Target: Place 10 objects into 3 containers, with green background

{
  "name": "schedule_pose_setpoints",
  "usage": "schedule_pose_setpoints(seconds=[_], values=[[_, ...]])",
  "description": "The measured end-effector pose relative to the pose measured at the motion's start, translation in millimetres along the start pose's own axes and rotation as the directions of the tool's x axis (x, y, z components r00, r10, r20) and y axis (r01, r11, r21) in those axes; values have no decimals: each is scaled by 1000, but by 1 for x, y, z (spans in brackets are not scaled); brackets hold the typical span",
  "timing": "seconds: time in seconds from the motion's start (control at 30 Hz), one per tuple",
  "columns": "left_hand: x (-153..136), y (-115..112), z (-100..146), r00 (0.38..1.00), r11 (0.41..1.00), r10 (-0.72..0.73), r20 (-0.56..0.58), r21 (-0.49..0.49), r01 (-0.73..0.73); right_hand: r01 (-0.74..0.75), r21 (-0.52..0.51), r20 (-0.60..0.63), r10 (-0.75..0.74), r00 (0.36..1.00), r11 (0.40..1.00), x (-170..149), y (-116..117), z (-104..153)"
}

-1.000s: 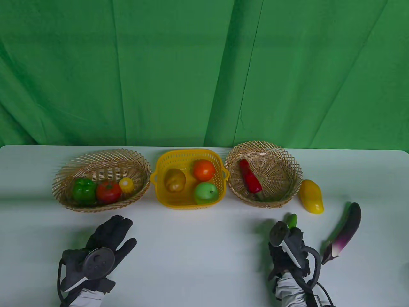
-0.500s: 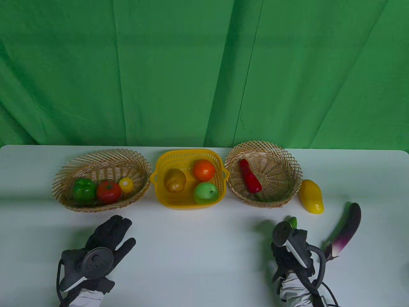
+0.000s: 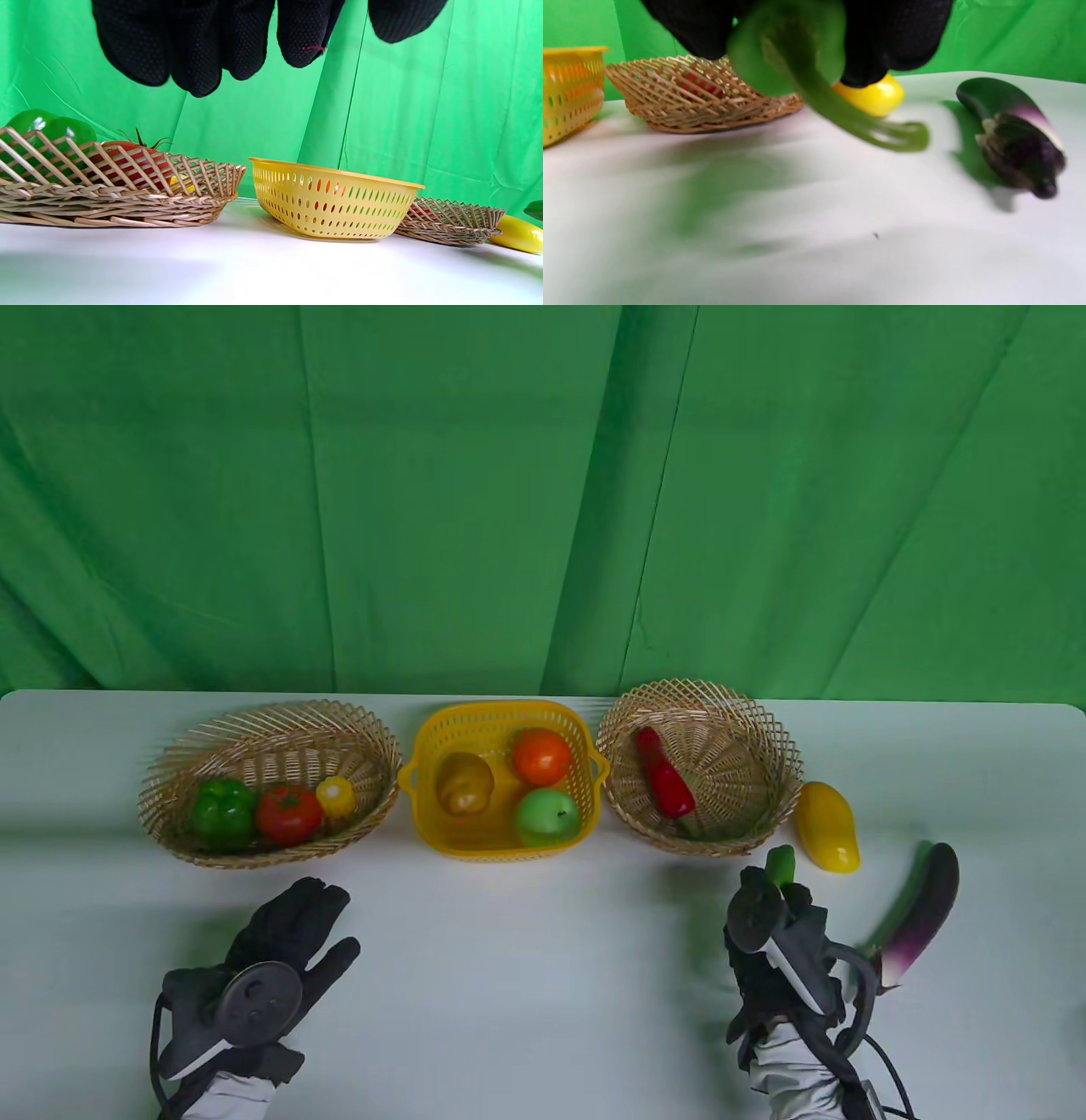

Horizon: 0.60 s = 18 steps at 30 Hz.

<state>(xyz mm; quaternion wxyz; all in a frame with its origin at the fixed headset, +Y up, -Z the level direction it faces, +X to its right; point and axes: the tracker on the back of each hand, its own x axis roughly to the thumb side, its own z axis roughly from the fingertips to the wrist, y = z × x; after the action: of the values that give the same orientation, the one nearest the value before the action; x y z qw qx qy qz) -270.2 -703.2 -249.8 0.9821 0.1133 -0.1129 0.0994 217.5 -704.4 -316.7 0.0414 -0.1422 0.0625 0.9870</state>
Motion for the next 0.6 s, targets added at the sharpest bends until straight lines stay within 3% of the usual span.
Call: schedule_pose_setpoints(seconds=[0.27,0.6], values=[[0,0,0,1000,1000,-3,-4,-3,3,16,-60,10,-16,1000,998,14,-19,-13],[0,0,0,1000,1000,-6,-4,-1,6,43,-90,-8,-44,999,995,37,-31,-46]])
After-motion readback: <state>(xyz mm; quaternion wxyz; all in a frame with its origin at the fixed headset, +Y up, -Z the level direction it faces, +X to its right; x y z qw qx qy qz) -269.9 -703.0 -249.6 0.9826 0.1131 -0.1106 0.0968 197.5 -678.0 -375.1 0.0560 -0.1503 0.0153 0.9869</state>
